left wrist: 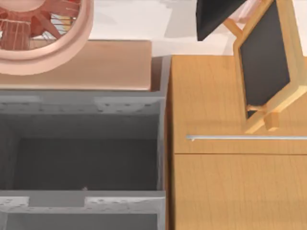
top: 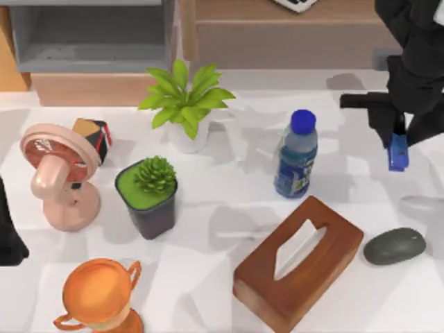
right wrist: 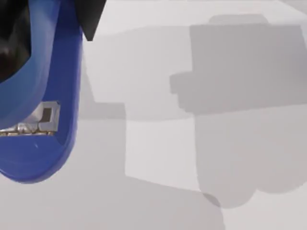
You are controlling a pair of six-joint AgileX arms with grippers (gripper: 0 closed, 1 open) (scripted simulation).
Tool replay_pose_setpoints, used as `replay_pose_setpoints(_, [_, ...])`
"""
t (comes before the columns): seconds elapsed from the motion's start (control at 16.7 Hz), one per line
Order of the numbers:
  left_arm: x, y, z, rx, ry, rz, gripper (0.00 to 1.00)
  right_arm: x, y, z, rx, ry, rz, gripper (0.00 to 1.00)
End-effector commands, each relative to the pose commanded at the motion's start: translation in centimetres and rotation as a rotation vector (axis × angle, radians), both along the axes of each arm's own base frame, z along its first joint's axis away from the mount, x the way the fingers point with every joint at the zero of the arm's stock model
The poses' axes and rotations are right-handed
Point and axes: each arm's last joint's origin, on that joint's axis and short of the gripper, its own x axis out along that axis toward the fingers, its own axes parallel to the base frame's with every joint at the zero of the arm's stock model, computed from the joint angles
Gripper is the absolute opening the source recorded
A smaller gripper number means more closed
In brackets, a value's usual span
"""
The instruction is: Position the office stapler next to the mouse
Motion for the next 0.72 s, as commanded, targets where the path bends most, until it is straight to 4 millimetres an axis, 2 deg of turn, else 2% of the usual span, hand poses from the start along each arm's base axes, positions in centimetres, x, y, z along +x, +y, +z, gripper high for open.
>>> replay_pose_setpoints(0.24, [0.0,0.0,0.0,0.0,0.0,0.0,1.0,2.7,0.3,-2.1,0.007,0.007,0.08,0.0])
replay_pose_setpoints(0.72, [0.0,0.0,0.0,0.0,0.0,0.0,1.0,2.8,0.4,-2.2,0.009,0.005,0.085,0.0])
